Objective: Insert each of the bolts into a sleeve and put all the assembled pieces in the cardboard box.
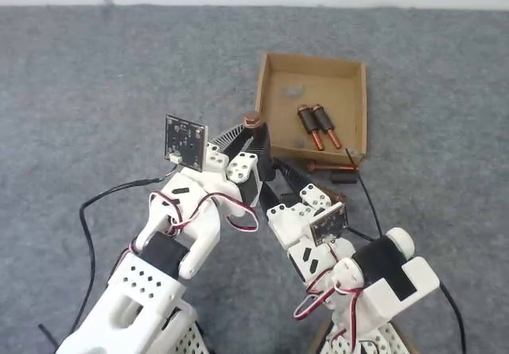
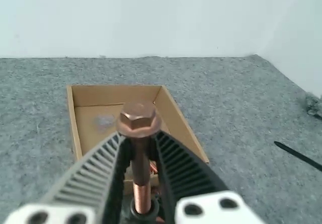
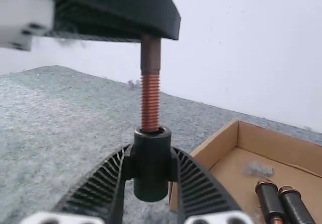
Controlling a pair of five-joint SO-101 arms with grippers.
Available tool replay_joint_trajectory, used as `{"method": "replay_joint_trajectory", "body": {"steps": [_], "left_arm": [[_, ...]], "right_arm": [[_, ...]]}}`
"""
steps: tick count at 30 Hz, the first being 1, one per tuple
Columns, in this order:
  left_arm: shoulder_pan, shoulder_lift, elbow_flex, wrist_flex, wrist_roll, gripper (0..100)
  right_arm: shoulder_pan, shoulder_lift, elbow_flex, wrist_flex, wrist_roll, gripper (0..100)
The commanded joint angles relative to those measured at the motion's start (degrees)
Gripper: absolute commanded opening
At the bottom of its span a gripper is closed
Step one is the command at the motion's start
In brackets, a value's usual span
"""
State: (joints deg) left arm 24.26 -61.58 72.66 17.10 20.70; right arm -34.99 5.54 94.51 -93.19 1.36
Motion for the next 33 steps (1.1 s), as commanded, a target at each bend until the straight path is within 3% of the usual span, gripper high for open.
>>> {"method": "replay_joint_trajectory", "body": {"steps": [1, 25, 33], "left_arm": [[0.7, 0.6, 0.4, -1.7, 0.4, 1], [4.0, 0.7, 6.3, -1.8, -3.6, 1], [3.6, 0.7, 15.3, -15.7, -3.7, 1]], "right_arm": [[1.0, 0.0, 1.2, -1.9, -0.4, 0.6], [3.1, -0.6, 1.3, -1.9, -0.3, 0.6], [3.2, -0.6, 1.3, -1.9, -0.2, 0.6]]}}
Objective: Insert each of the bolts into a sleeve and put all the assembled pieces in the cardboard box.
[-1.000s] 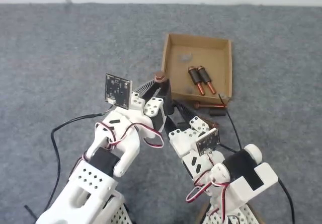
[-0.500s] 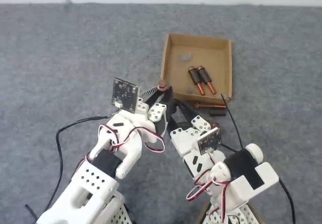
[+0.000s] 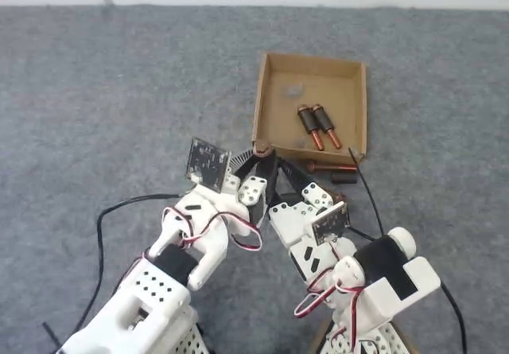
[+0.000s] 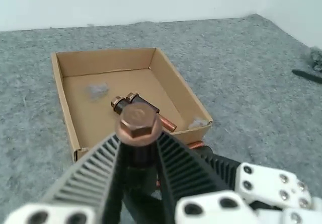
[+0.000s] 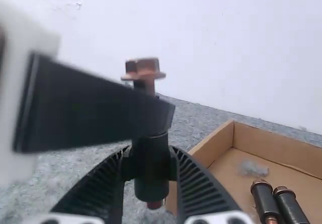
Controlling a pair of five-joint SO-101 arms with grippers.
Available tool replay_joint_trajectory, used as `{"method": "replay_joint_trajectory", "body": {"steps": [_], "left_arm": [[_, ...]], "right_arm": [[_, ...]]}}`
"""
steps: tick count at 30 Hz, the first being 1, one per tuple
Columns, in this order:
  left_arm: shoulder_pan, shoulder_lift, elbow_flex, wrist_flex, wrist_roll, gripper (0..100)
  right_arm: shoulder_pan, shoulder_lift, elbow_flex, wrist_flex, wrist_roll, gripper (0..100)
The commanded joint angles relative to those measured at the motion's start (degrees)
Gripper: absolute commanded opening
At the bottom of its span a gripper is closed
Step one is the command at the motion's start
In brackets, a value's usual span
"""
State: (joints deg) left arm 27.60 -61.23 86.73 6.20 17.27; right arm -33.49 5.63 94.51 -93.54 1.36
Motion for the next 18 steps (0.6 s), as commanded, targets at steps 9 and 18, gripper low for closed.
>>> {"method": "replay_joint_trajectory", "body": {"steps": [9, 18], "left_arm": [[0.3, 0.3, 1.6, -5.1, -0.1, 10], [0.3, 0.1, 1.7, -5.0, 0.0, 16]], "right_arm": [[1.7, -0.6, 1.3, -1.5, -0.2, 0.6], [1.7, -0.4, 1.3, -1.5, -0.2, 0.6]]}}
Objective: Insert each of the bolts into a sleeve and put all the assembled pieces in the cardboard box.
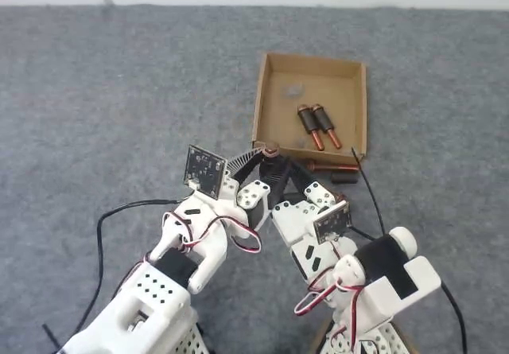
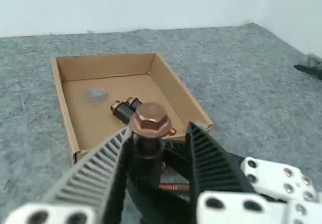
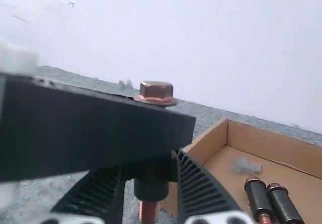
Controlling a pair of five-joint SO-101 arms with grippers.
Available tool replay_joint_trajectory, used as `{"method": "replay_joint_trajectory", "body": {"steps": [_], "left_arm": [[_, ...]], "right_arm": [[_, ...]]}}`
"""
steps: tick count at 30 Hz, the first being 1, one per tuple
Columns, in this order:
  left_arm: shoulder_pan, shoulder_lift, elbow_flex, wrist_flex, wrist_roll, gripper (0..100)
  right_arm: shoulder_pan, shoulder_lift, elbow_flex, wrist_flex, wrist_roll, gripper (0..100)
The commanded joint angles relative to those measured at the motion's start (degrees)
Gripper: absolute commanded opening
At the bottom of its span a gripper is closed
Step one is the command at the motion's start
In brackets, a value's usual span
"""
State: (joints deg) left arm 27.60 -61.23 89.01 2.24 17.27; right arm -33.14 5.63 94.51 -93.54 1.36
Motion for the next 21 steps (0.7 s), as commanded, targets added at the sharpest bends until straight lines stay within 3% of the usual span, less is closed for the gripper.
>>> {"method": "replay_joint_trajectory", "body": {"steps": [1, 6, 12, 21], "left_arm": [[0.3, 0.0, -0.6, -1.1, 0.0, 16], [0.2, -0.2, -0.6, -1.1, 0.0, 17], [-5.2, -0.2, -0.8, -1.1, -0.1, 17], [-4.7, -0.2, -0.8, -1.1, 0.0, 17]], "right_arm": [[1.4, -0.4, 1.3, -1.5, -0.2, 0.6], [1.4, -0.3, 1.3, -1.5, -0.2, 0.6], [1.4, -0.3, 1.2, -1.5, -0.2, 0.6], [1.4, -0.2, 1.2, -1.5, -0.2, 0.6]]}}
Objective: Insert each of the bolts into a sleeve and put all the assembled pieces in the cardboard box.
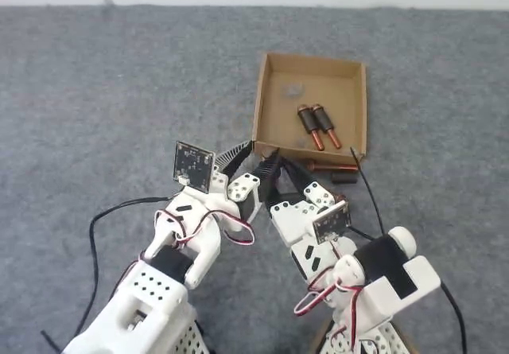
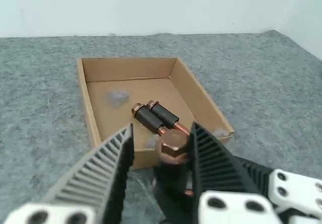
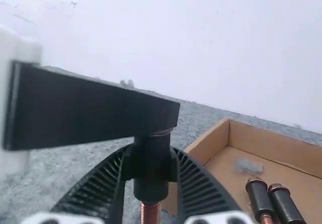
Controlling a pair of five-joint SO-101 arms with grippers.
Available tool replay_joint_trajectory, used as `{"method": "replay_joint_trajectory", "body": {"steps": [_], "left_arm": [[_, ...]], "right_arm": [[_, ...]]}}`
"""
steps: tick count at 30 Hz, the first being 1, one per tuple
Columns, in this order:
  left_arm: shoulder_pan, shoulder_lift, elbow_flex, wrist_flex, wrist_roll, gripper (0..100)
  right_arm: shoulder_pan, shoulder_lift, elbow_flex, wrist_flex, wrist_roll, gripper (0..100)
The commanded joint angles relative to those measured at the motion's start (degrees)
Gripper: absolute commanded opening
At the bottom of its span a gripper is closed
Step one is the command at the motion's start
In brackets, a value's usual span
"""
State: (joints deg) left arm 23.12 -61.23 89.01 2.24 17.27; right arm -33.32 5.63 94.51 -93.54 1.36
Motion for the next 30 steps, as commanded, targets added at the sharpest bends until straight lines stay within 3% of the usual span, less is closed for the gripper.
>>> {"method": "replay_joint_trajectory", "body": {"steps": [1, 10, 17, 22, 30], "left_arm": [[0.4, -0.2, -0.8, -1.1, 0.0, 17], [1.9, -10.0, -1.8, -0.5, 0.1, 16], [4.5, -30.6, -1.5, 16.9, 0.1, 16], [1.3, -43.3, -1.3, 24.8, 0.1, 16], [-8.6, -42.0, 0.5, 26.2, 0.2, 16]], "right_arm": [[1.5, -0.2, 1.2, -1.5, -0.2, 0.6], [1.5, -0.2, 1.2, -1.5, -0.2, 0.6], [1.5, -0.2, 1.2, -1.5, -0.2, 0.6], [1.5, -0.2, 1.2, -1.1, -0.2, 0.6], [3.2, -0.2, 1.2, -1.1, -0.1, 0.6]]}}
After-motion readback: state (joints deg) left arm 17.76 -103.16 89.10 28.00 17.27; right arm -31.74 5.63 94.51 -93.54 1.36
